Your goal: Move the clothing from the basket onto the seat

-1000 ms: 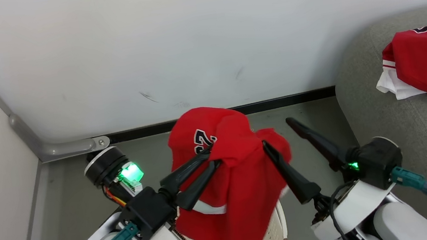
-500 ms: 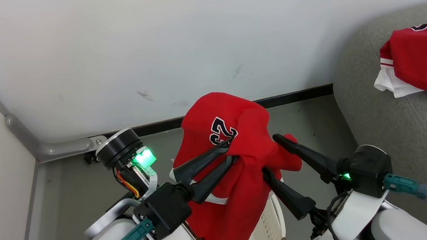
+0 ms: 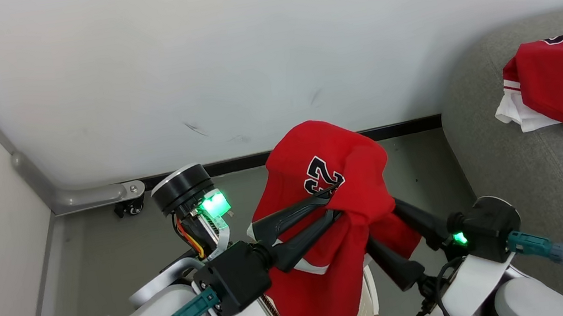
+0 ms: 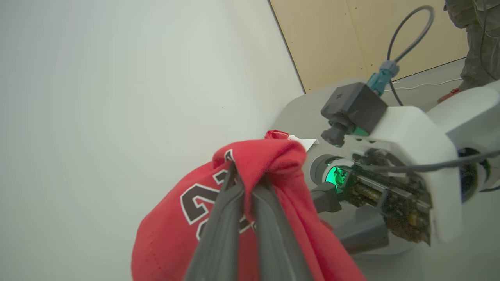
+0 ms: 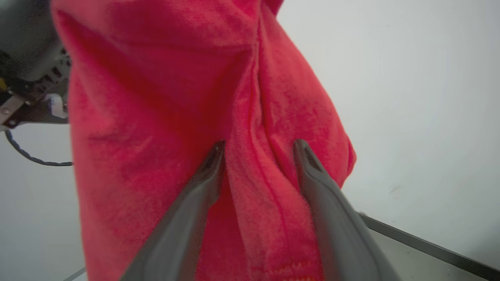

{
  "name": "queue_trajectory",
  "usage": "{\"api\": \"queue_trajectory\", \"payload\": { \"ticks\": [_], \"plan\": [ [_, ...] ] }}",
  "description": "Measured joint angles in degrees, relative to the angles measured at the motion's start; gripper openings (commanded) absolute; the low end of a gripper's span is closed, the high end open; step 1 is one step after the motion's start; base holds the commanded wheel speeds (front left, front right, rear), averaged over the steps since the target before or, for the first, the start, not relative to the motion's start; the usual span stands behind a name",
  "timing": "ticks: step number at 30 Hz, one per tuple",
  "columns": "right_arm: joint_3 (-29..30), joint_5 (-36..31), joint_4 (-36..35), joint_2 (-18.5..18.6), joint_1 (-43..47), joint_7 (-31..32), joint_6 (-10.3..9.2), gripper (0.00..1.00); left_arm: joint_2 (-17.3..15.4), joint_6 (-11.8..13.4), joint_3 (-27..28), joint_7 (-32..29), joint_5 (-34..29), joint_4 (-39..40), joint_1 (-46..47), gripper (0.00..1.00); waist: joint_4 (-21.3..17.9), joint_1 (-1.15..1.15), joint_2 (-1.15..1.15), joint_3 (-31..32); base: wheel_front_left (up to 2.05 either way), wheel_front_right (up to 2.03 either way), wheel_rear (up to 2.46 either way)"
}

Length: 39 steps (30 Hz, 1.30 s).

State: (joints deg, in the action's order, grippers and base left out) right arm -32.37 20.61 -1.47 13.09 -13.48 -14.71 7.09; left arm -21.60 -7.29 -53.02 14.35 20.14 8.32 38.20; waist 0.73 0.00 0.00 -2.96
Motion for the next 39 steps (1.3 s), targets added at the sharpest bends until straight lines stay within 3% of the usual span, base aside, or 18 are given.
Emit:
{"api": "queue_trajectory", "payload": {
  "ticks": [1, 15, 19, 20, 39],
  "plan": [
    [-0.05, 0.07, 0.03, 0.04, -0.01, 0.0, 0.0, 0.0, 0.02, 0.0, -0.05, 0.0, 0.54, 0.05, 0.23, 0.0, 0.05, 0.0, 0.0, 0.07, 0.0, 0.0, 0.0],
    [2.3, 0.93, -1.16, 0.27, -0.93, 0.0, 0.0, 0.0, -0.36, 0.0, -0.58, -1.26, 6.83, -2.1, 0.26, 0.0, -0.04, 0.0, 0.0, 0.84, 0.0, 0.0, 0.0],
    [4.14, 0.46, -0.98, 0.34, -0.83, 0.0, 0.0, 0.0, -0.48, 0.0, -0.56, -1.9, 8.59, -2.76, 0.14, 0.84, -0.14, 0.0, 0.0, 0.96, 0.0, 0.0, 0.0],
    [4.85, 0.27, -0.81, 0.38, -0.79, 0.0, 0.0, 0.0, -0.54, 0.0, -0.55, -2.1, 8.81, -2.86, 0.14, 0.98, -0.16, 0.0, 0.0, 0.98, 0.0, 0.0, 0.0],
    [16.73, -4.17, -1.43, 0.71, 3.19, 0.0, 0.0, 0.0, -0.91, 0.0, 0.14, -3.71, 12.07, -2.67, 0.14, 1.0, -1.74, 0.0, 0.0, 0.02, 0.0, 0.0, 0.0]
  ]
}}
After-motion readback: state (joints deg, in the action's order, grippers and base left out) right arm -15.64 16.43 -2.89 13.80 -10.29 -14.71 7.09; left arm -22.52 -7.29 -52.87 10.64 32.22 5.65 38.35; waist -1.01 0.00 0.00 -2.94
